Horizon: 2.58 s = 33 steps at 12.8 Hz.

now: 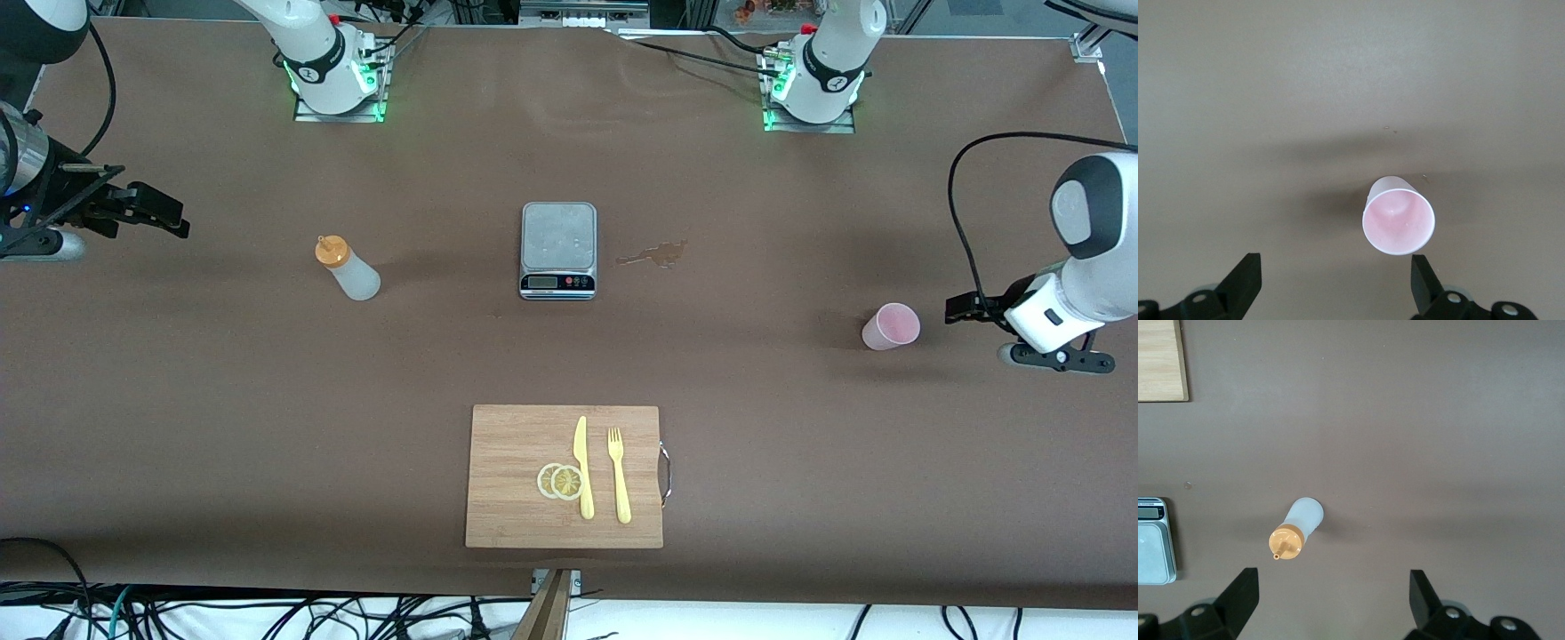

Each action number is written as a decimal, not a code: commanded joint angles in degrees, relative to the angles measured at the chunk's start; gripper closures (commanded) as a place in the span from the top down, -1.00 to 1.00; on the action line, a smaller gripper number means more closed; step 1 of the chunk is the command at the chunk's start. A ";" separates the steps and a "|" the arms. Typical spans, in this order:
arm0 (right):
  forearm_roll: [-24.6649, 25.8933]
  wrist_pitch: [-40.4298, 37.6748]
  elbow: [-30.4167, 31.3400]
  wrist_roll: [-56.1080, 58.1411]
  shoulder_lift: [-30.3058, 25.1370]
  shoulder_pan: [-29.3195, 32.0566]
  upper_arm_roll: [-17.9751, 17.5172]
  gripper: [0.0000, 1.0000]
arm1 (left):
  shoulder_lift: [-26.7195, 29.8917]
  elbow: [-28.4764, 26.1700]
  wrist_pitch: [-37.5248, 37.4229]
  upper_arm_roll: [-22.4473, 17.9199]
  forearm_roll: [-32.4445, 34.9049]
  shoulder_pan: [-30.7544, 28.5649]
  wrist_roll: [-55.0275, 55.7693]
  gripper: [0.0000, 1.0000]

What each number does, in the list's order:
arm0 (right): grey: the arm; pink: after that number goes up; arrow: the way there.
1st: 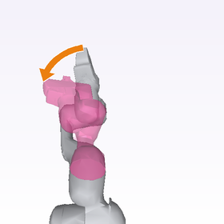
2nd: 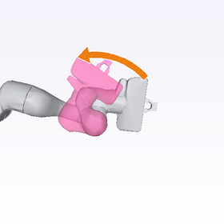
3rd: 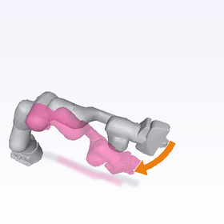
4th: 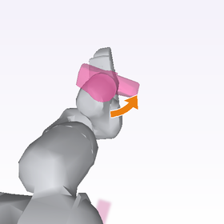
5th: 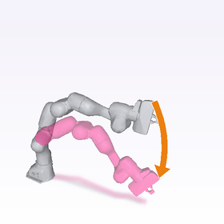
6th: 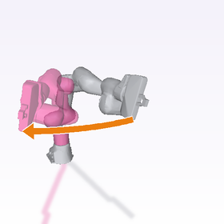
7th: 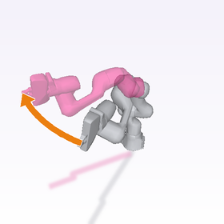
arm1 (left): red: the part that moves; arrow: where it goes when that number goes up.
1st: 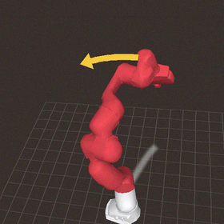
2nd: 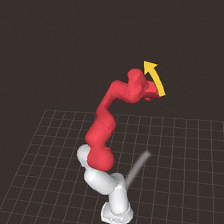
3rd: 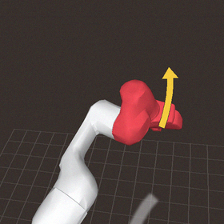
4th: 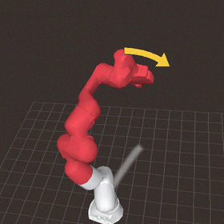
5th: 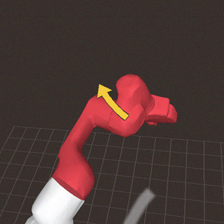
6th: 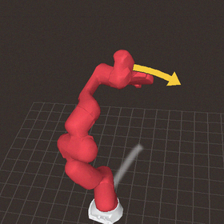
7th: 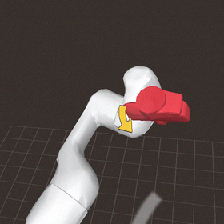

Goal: Add sauce to pink cup with both arms
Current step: 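Reach the left gripper to the pink cup and grasp it, then carry the pink cup with the left gripper onto the scale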

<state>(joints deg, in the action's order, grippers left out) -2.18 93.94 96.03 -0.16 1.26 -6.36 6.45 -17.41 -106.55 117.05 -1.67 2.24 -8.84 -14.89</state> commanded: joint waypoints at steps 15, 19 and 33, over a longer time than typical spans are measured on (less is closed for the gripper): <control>0.25 -0.69 -0.85 0.33 0.24 0.12 -0.04 1.00 | -2.98 -14.12 18.57 -1.67 -6.19 -0.38 -1.63 0.51; 0.25 -0.69 -0.85 0.25 0.24 0.12 -0.04 1.00 | -3.25 -14.04 18.13 -1.76 -7.33 0.05 -0.75 -0.63; 0.25 -0.69 -0.85 -0.37 0.24 0.21 -0.04 1.00 | -0.79 -4.38 7.50 1.06 -11.82 17.07 14.76 -1.00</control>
<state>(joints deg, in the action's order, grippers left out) -2.18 93.94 96.03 -0.16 1.28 -6.35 6.49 -20.04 -112.62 127.46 -0.17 -8.37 1.54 -6.48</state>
